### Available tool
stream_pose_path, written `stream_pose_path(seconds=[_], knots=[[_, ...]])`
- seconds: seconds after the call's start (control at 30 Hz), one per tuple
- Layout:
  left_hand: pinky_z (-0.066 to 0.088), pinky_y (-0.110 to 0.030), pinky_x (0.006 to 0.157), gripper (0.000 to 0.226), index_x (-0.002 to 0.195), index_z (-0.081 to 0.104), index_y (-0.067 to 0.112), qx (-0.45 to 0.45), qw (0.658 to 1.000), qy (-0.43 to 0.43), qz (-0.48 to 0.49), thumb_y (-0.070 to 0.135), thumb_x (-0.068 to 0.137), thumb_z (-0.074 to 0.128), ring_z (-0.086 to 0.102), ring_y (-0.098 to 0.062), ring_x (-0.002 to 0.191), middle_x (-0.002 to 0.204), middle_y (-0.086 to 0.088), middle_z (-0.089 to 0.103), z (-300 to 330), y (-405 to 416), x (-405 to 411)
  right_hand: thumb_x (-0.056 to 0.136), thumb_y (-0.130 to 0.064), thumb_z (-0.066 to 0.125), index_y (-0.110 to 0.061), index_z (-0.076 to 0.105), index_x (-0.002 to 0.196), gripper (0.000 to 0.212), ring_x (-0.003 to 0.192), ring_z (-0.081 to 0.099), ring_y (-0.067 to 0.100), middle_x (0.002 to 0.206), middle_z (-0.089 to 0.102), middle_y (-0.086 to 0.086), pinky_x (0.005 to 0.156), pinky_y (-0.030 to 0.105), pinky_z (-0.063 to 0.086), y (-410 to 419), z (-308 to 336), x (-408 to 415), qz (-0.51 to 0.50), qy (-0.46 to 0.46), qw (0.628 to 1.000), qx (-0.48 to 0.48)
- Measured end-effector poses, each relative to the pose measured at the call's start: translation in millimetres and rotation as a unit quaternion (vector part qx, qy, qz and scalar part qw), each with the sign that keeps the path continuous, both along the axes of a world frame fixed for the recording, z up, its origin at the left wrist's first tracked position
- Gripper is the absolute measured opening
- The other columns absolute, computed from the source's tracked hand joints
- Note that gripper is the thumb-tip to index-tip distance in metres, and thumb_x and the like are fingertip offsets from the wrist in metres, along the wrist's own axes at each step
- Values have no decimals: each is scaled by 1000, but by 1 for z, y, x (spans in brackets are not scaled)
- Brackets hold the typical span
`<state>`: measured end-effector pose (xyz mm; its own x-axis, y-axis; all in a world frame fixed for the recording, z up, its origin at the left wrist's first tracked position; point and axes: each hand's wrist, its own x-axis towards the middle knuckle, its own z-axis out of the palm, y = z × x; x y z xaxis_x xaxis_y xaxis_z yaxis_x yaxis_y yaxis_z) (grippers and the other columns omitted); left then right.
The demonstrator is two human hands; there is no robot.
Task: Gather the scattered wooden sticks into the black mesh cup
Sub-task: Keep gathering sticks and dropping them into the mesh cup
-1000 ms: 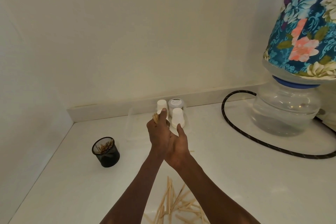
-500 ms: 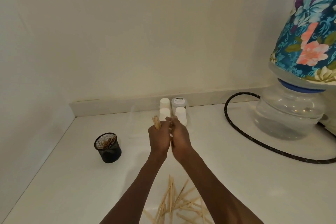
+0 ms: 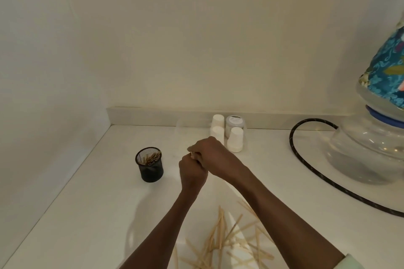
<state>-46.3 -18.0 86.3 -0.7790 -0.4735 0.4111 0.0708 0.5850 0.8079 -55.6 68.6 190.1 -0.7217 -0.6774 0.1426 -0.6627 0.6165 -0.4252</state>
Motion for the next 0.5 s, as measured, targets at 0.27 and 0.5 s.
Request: stream_pose_path(seconds=[0.27, 0.5], knots=[[52, -14, 61, 53, 119, 49, 20, 131, 988, 4, -81, 26, 73, 74, 67, 2, 77, 83, 24, 66, -11, -38, 12, 76, -4, 72, -14, 78, 93, 21, 78, 62, 8, 88, 72, 0, 63, 16, 45, -28, 9, -8, 3, -102, 995, 3], [42, -7, 56, 42, 104, 53, 19, 64, 993, -51, -90, 26, 73, 80, 62, 6, 70, 77, 26, 63, -24, -74, 14, 73, 1, 72, -6, 80, 87, 17, 78, 72, 22, 83, 76, 10, 69, 29, 56, -65, -2, -7, -29, -102, 994, 16]])
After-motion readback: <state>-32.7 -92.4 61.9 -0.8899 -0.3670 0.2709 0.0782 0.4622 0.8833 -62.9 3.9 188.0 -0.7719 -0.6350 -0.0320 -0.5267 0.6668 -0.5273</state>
